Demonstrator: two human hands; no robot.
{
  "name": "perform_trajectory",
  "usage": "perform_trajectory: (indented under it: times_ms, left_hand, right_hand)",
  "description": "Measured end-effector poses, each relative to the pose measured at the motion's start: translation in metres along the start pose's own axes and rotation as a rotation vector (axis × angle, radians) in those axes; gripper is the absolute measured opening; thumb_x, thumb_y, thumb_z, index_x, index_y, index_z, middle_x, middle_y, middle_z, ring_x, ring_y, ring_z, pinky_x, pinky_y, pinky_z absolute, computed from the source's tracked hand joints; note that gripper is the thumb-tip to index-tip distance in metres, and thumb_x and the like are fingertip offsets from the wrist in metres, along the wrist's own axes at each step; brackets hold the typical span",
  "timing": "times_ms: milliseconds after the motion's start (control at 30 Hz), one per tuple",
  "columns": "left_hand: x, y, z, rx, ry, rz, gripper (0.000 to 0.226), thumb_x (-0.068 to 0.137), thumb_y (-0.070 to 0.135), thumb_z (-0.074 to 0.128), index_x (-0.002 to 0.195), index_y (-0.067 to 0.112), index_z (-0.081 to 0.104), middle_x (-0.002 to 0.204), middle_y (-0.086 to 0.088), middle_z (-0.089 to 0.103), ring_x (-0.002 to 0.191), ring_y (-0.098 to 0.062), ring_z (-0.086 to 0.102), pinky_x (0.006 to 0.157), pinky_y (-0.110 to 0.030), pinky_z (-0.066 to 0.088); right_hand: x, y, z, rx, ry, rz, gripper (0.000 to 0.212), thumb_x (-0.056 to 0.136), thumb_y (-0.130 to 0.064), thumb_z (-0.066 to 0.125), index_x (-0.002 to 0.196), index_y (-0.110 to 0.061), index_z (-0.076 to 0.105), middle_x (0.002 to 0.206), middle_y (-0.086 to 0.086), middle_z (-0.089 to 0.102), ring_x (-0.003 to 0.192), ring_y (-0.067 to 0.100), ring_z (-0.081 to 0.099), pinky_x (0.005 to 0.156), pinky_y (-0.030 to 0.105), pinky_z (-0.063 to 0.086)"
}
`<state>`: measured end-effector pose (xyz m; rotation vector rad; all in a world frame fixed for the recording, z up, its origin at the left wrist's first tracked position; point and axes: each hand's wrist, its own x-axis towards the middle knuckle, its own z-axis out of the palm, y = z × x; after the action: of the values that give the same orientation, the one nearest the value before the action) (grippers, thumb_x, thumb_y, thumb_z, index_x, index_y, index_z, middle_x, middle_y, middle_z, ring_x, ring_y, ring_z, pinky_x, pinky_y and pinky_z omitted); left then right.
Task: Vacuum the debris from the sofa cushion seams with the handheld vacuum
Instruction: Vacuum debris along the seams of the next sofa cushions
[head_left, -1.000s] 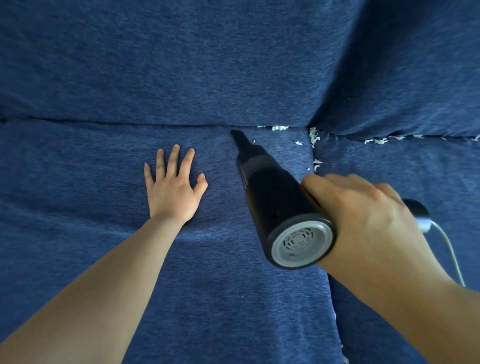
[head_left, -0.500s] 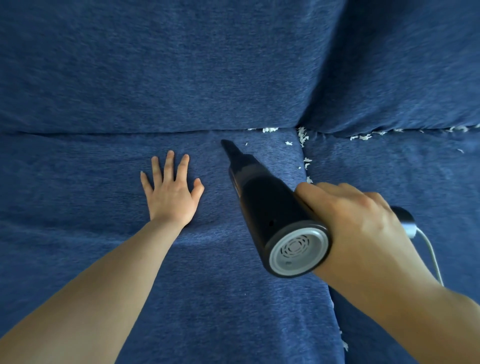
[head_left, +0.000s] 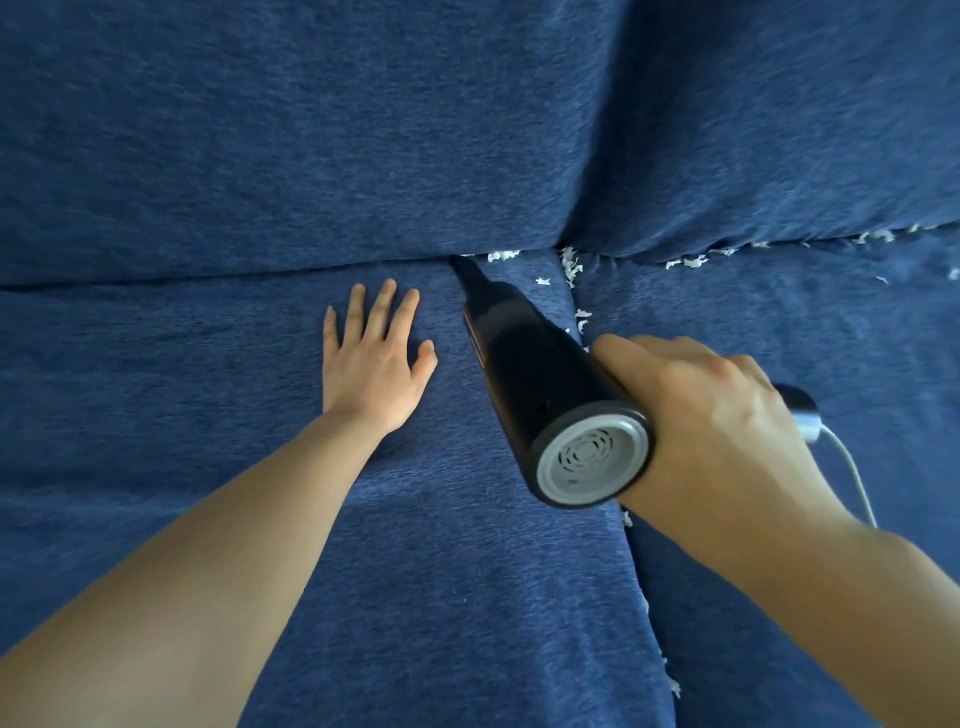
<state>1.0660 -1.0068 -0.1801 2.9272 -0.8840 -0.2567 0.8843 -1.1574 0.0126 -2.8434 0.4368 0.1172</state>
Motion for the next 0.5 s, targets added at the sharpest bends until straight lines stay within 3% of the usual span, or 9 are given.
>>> perform_trajectory:
  times_ms: [100, 333, 500]
  left_hand:
    - [-0.002, 0.001, 0.001, 0.023, 0.014, -0.003, 0.064, 0.097, 0.050, 0.019, 0.155, 0.025, 0.012, 0.164, 0.001, 0.009, 0.151, -0.026, 0.001, 0.121, -0.051, 0.001]
    - [-0.001, 0.001, 0.004, 0.035, 0.023, 0.002, 0.065, 0.095, 0.050, 0.015, 0.155, 0.024, 0.014, 0.164, 0.000, 0.011, 0.151, -0.027, 0.003, 0.121, -0.051, 0.004]
    - [-0.001, 0.002, 0.004, 0.027, 0.033, -0.005, 0.064, 0.097, 0.049, 0.020, 0.154, 0.023, 0.018, 0.163, -0.001, 0.015, 0.151, -0.028, 0.006, 0.121, -0.052, 0.005]
  right_hand:
    - [0.006, 0.000, 0.000, 0.022, -0.013, 0.023, 0.032, 0.076, -0.034, 0.065, 0.070, -0.027, 0.034, 0.059, -0.010, 0.041, 0.059, 0.021, 0.044, 0.064, 0.035, 0.033]
    - [0.025, -0.003, 0.003, 0.001, -0.035, 0.042, 0.033, 0.079, -0.028, 0.067, 0.077, -0.027, 0.034, 0.070, -0.008, 0.045, 0.072, 0.023, 0.047, 0.078, 0.040, 0.040]
    - [0.008, 0.003, 0.003, -0.103, -0.010, 0.065, 0.036, 0.070, -0.023, 0.073, 0.074, -0.027, 0.037, 0.064, -0.008, 0.047, 0.064, 0.026, 0.048, 0.068, 0.040, 0.040]
